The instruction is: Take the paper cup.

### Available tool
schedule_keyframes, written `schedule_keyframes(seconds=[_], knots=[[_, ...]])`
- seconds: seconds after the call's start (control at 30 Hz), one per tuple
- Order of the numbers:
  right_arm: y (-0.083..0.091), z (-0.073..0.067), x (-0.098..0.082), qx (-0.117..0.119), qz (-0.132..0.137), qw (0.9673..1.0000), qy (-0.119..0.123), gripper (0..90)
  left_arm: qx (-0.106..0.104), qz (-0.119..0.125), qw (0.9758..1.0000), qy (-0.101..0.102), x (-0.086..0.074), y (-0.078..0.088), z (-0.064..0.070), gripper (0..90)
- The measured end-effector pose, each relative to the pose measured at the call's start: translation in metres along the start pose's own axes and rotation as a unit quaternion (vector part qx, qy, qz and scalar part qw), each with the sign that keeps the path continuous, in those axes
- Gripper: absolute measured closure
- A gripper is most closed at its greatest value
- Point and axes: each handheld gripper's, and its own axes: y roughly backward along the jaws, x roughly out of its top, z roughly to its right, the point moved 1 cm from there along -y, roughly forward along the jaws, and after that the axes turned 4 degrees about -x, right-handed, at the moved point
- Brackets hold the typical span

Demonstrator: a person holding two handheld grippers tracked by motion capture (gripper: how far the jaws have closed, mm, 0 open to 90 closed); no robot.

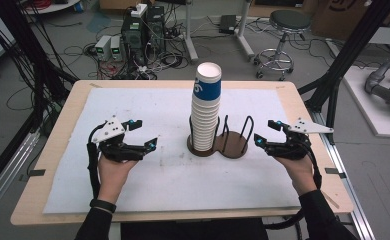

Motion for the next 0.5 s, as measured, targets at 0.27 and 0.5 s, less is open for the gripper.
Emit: schedule_keyframes(seconds=[0.27, 0.5], knots=[[0.002, -0.002, -0.004, 0.004, -0.007, 0.9999, 0.007, 21.2, -0.001, 0.010, 0.9999, -0.007, 0.003, -0.002, -0.005, 16.8], [0.006, -0.005, -0.003, 0.013, 0.005, 0.9998, 0.013, 21.2, -0.001, 0.017, 0.9998, -0.006, 0.005, 0.000, -0.004, 16.8]])
